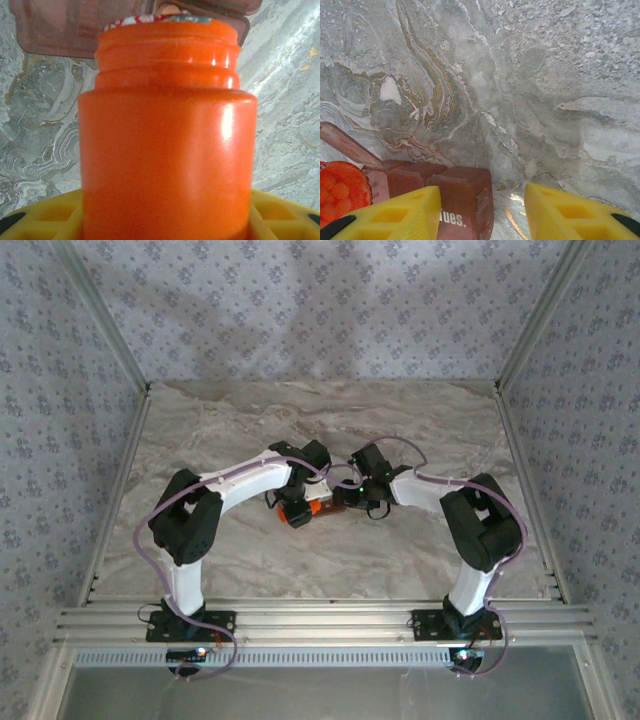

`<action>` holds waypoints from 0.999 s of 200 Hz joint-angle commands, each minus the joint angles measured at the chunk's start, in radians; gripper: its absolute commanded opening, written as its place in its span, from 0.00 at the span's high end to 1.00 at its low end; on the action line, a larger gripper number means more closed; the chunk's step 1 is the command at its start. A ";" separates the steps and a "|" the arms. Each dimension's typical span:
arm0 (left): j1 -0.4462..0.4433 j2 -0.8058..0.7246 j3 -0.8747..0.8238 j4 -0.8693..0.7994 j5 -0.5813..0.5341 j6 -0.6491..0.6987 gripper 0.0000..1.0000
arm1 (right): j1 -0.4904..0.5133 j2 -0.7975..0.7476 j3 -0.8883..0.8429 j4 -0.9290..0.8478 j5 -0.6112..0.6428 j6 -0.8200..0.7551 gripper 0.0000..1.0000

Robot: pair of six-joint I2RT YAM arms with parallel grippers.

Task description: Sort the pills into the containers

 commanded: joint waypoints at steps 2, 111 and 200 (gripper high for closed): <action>-0.008 -0.027 0.026 -0.047 0.004 0.023 1.00 | -0.010 -0.022 -0.012 -0.039 -0.008 0.016 0.49; -0.008 -0.027 0.035 -0.046 0.011 0.022 1.00 | -0.034 -0.055 -0.043 -0.006 -0.055 0.031 0.52; -0.012 -0.031 0.065 -0.073 0.034 0.027 1.00 | -0.035 -0.005 -0.060 0.034 -0.077 0.046 0.53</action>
